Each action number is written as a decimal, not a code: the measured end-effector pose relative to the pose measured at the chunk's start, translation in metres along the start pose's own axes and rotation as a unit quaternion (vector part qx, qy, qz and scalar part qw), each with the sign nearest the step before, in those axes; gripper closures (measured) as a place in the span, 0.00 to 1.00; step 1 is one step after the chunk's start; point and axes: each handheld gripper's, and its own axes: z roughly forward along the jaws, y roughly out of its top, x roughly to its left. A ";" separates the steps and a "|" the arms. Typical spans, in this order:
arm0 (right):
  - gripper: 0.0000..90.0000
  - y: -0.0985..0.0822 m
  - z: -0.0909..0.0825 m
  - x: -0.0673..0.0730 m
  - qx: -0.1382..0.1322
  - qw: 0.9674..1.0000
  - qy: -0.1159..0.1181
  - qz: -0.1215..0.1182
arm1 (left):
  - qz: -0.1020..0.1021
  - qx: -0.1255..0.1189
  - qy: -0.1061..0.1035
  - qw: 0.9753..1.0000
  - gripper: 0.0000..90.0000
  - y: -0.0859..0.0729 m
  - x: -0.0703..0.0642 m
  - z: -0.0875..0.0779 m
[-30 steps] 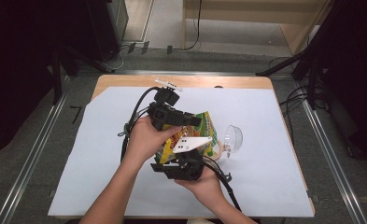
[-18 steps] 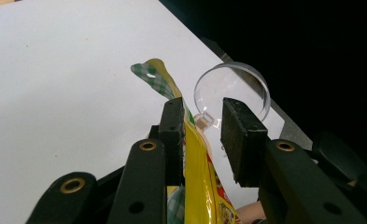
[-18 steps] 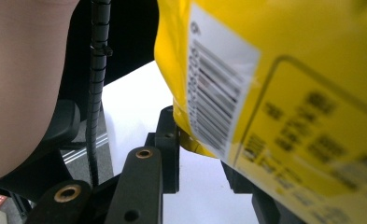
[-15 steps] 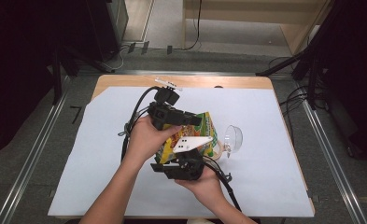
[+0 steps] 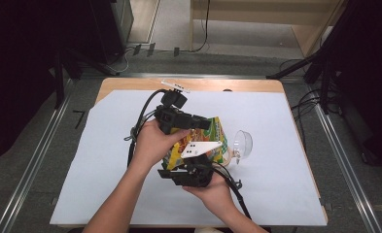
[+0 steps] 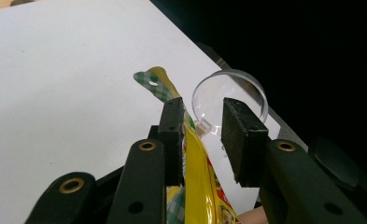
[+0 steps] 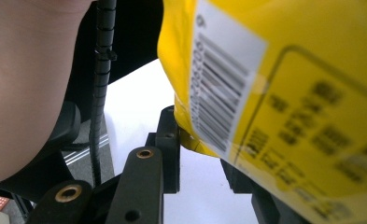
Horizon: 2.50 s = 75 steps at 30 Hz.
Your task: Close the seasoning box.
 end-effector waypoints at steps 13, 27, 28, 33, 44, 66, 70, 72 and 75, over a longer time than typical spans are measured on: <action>0.80 0.001 0.000 -0.001 0.002 1.000 0.000 0.005 | -0.002 0.002 -0.001 1.000 0.78 0.001 0.001 0.001; 0.79 -0.002 0.000 -0.004 -0.001 1.000 -0.001 0.008 | 0.013 0.004 0.016 1.000 0.77 0.001 -0.007 0.004; 0.79 -0.001 0.000 -0.003 -0.003 1.000 0.001 0.011 | 0.015 0.004 0.017 1.000 0.77 0.002 -0.007 0.003; 0.78 0.000 -0.001 -0.001 -0.006 1.000 0.004 0.012 | 0.014 0.005 0.016 1.000 0.77 0.002 -0.007 0.002; 0.77 -0.002 0.000 -0.002 0.004 1.000 -0.007 0.004 | 0.009 0.013 0.016 1.000 0.77 0.001 -0.003 0.006; 0.75 -0.003 0.002 0.001 -0.004 1.000 -0.008 -0.003 | 0.011 0.010 0.013 1.000 0.77 -0.001 -0.004 0.003; 0.74 -0.004 0.003 0.001 -0.005 1.000 -0.009 -0.007 | 0.010 0.012 0.012 1.000 0.77 -0.002 -0.003 0.003; 0.73 -0.005 0.003 0.001 -0.005 1.000 -0.008 -0.007 | 0.008 0.014 0.011 1.000 0.77 -0.003 -0.003 0.003; 0.72 -0.007 0.005 0.001 -0.003 1.000 -0.008 -0.010 | 0.007 0.019 0.011 1.000 0.77 -0.005 -0.002 0.003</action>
